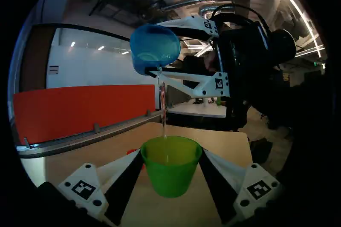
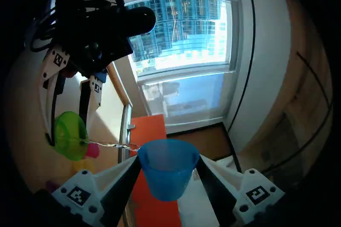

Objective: Pour water

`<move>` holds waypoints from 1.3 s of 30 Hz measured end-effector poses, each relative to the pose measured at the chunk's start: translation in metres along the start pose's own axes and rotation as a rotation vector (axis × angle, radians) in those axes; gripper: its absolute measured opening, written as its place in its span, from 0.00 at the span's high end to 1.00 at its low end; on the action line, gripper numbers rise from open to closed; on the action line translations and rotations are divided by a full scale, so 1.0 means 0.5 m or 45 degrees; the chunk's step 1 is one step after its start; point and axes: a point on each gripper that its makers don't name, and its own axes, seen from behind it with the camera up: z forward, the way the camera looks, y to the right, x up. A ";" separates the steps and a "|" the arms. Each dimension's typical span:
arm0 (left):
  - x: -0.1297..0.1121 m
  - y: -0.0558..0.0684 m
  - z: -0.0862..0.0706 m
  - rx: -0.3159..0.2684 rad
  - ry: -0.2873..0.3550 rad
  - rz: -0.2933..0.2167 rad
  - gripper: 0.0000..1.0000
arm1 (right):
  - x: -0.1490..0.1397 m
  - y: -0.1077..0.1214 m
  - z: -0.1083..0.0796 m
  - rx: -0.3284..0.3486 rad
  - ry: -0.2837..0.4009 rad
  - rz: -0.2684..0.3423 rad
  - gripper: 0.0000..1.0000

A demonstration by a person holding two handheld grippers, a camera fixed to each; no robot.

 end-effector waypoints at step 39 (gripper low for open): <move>0.004 -0.004 -0.004 -0.006 0.004 -0.017 0.13 | 0.008 0.006 0.002 0.017 0.015 -0.221 0.10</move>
